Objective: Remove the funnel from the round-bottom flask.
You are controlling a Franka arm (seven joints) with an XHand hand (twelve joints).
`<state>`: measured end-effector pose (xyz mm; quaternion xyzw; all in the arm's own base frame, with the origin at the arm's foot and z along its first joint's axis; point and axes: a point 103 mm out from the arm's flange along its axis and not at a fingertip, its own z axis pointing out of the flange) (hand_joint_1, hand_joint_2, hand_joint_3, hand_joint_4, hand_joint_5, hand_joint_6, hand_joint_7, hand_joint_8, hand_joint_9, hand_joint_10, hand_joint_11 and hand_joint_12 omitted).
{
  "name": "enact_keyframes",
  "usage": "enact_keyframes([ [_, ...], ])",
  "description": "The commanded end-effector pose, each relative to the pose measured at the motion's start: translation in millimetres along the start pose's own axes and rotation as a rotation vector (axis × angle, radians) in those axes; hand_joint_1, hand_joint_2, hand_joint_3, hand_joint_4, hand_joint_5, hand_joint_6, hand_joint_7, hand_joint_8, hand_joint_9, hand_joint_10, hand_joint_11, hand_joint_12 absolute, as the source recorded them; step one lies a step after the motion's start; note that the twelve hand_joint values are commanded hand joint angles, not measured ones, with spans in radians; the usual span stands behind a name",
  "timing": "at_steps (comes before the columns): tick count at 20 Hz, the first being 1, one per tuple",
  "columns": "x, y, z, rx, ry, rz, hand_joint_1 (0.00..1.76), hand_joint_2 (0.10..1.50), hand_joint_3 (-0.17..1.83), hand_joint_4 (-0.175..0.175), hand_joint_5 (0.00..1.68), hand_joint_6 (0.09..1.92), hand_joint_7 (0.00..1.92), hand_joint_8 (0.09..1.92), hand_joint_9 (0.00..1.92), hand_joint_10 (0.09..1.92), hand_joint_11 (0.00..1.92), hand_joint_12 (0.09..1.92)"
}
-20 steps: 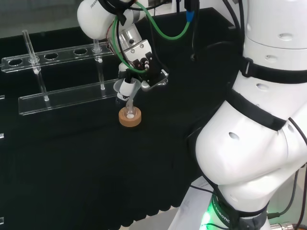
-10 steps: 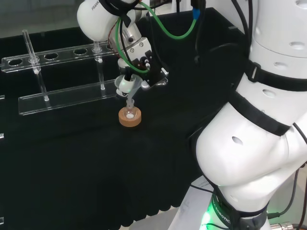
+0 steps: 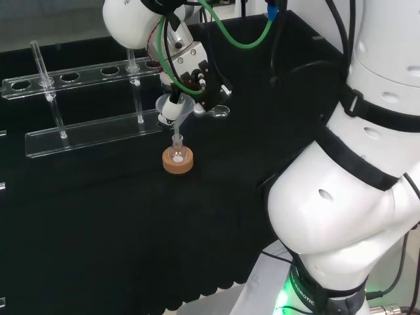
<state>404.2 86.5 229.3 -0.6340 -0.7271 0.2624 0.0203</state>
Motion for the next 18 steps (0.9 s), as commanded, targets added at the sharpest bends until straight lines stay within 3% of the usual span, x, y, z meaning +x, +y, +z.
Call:
enact_keyframes([
  [1, -14.9, -24.8, -40.7, -0.01, -0.019, 0.037, 0.65, 0.86, 0.39, -0.04, 0.56, 0.6, 0.57, 0.69, 1.15, 0.5, 0.63, 1.24],
  [18, -41.2, -34.9, -92.4, -0.057, 0.002, 0.083, 0.64, 0.85, 0.4, -0.042, 0.57, 0.62, 0.55, 0.69, 1.14, 0.51, 0.64, 1.24],
])
